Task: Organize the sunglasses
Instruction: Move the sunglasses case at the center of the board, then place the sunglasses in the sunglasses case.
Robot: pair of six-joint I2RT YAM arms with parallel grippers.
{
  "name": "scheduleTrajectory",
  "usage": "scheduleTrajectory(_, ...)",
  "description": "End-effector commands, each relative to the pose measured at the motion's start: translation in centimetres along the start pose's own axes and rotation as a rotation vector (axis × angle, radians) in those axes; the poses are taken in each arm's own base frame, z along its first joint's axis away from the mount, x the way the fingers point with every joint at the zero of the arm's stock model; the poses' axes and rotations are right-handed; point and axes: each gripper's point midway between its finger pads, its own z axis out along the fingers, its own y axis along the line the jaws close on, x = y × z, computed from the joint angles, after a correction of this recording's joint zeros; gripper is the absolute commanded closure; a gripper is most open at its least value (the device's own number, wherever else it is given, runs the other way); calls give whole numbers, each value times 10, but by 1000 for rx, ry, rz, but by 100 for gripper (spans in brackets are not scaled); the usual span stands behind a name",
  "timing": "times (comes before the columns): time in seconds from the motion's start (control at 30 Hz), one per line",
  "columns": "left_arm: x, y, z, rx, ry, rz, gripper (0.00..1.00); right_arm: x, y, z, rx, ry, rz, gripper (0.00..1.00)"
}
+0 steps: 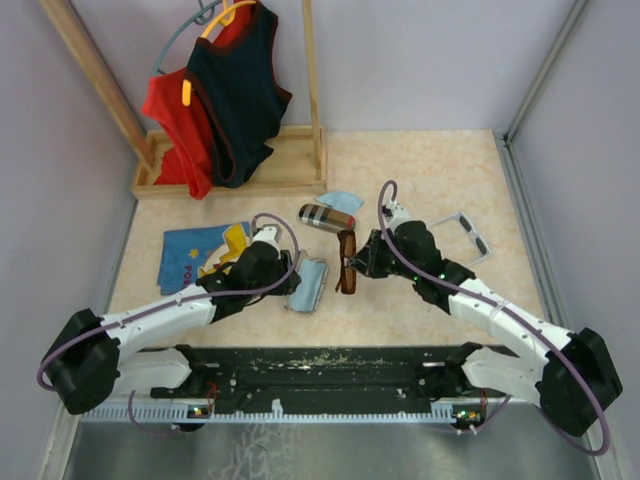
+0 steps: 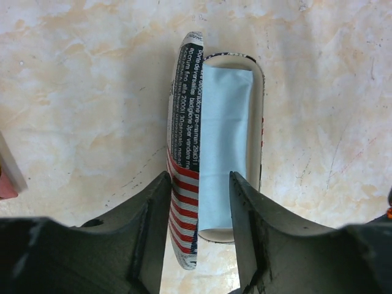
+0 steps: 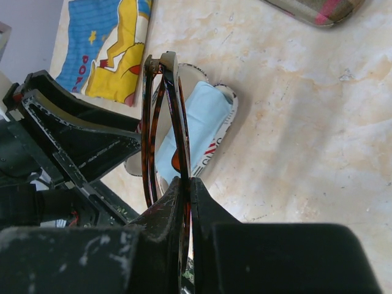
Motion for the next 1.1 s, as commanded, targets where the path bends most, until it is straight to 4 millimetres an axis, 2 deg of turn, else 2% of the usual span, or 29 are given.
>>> scheduleTrajectory(0.0, -7, -13, -2, 65, -30, -5, 53, -18, 26, 7, -104, -22, 9, 100)
scheduleTrajectory(0.27, 0, -19, 0, 102, -6, -16, 56, -14, 25, 23, -124, -60, 171, 100)
scheduleTrajectory(0.5, 3, -21, -2, 120, 6, -29, 57, 0, 21, 40, -99, -62, 260, 100)
scheduleTrajectory(0.77, 3, -18, -2, 109, 0, -24, 57, 18, 36, 63, -170, 48, 238, 100)
scheduleTrajectory(1.07, 2, -15, -4, 99, -4, -11, 57, 32, 39, 85, -173, 149, 203, 100)
